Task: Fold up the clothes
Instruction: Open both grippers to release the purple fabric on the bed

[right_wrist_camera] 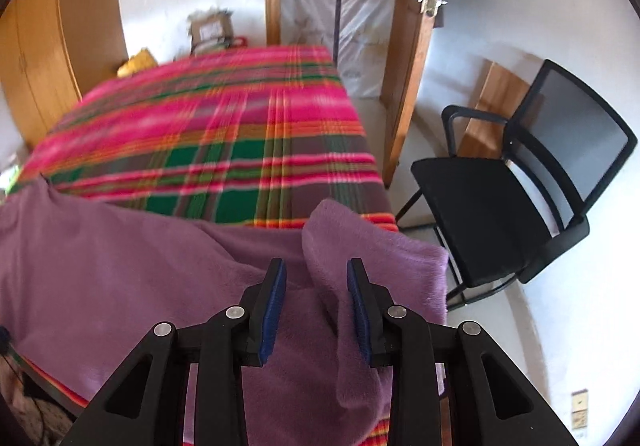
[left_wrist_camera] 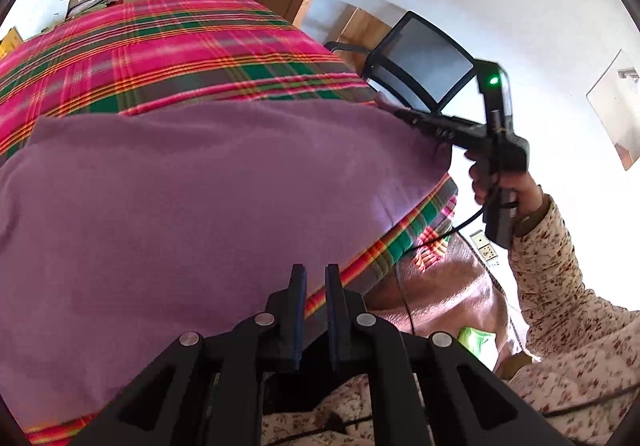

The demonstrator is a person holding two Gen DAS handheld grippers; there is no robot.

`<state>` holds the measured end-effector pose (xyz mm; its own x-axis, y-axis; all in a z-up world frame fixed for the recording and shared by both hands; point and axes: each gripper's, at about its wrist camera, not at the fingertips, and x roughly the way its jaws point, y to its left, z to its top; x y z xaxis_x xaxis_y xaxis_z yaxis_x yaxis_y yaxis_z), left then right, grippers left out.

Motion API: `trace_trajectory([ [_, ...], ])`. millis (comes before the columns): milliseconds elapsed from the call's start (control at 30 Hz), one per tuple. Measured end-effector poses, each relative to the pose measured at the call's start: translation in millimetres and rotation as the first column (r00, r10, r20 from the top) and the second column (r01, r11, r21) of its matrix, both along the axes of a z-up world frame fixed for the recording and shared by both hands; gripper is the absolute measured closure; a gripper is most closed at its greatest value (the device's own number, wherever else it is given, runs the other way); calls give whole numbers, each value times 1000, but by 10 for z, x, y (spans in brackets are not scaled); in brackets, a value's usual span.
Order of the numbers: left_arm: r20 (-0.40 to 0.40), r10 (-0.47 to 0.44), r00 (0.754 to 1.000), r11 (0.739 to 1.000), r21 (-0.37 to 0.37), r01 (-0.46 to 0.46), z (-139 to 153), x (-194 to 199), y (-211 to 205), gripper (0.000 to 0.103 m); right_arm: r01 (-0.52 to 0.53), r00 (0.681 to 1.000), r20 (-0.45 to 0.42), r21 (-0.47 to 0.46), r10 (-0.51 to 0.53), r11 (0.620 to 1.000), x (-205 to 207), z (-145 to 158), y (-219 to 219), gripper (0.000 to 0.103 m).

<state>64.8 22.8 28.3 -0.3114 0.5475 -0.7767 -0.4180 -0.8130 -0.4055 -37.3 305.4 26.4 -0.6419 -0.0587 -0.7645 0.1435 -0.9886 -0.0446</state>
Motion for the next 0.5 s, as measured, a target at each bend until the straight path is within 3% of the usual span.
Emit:
trace_trajectory([
  [67, -1, -9, 1000, 1000, -1, 9, 14, -35, 41, 95, 21, 999, 26, 1, -21, 1000, -55, -42, 39, 75],
  [100, 1, -12, 1000, 1000, -3, 12, 14, -67, 68, 95, 29, 999, 30, 0, -29, 1000, -65, -42, 68, 85],
  [200, 26, -15, 1000, 1000, -4, 15, -19, -210, 141, 95, 22, 999, 26, 13, -22, 1000, -62, 3, 111, 97],
  [333, 56, -15, 998, 1000, 4, 15, -39, -381, 249, 95, 23, 999, -24, -50, -24, 998, -8, 166, 249, 99],
  [500, 58, -19, 998, 1000, -13, 20, -18, -545, 418, 95, 54, 986, -151, -148, -76, 988, 100, 516, 518, 100],
])
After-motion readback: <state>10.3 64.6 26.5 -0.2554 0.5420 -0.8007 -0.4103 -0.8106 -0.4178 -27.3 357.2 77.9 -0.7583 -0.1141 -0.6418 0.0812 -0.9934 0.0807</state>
